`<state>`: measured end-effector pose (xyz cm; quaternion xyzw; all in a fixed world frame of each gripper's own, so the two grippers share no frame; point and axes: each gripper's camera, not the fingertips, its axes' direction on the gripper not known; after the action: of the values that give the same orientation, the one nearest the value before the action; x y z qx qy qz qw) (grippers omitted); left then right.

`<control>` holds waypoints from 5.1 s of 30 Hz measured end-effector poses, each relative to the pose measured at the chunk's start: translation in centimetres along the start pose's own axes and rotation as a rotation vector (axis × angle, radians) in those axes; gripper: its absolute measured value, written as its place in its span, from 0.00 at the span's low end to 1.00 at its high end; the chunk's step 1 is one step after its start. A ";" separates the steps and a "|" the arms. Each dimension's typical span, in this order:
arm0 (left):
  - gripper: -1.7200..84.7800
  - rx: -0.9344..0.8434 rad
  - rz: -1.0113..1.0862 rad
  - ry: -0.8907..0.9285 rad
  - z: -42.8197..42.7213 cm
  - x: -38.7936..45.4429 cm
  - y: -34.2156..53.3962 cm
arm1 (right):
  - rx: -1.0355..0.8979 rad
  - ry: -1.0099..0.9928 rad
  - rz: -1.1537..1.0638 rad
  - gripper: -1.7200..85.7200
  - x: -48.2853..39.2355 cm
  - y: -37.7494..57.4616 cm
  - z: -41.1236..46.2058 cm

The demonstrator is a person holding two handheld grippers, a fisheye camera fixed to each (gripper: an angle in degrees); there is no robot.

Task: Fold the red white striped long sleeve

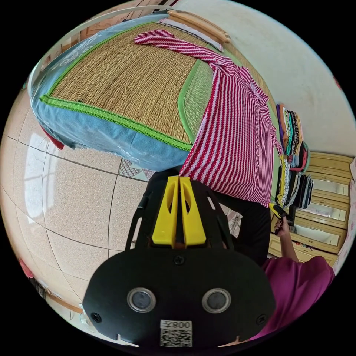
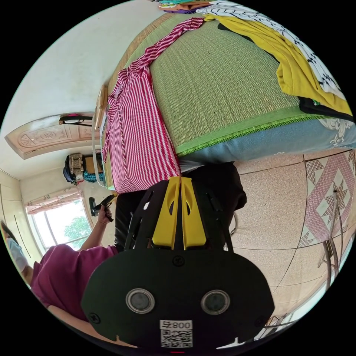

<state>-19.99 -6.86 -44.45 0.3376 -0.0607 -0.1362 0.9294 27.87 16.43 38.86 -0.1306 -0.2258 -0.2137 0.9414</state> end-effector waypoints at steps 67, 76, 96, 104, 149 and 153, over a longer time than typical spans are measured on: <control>0.03 -0.333 1.500 0.274 52.9 131.3 -40.8 | 0.754 -0.215 -0.361 0.14 9.2 -16.9 12.0; 0.03 -0.350 1.507 0.300 55.4 135.0 -41.4 | 0.754 -0.382 -0.306 0.14 13.8 -17.7 13.0; 0.09 -0.430 1.466 0.174 62.0 137.8 -40.0 | 0.572 -0.396 -0.270 0.06 16.1 -21.9 16.1; 0.11 -0.521 1.530 -0.056 67.4 139.5 -37.7 | 0.564 -0.378 -0.253 0.06 16.4 -22.8 16.2; 0.03 -0.290 1.550 0.029 47.7 129.9 -47.8 | 0.666 -0.271 -0.332 0.09 8.8 -23.8 7.6; 0.03 -0.314 1.579 -0.015 47.3 128.0 -48.8 | 0.663 -0.323 -0.324 0.04 7.8 -24.5 6.8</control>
<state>82.25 -109.30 -37.05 0.0596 -0.2678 0.5519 0.7875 20.33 -5.37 52.16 0.1855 -0.4452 -0.2516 0.8391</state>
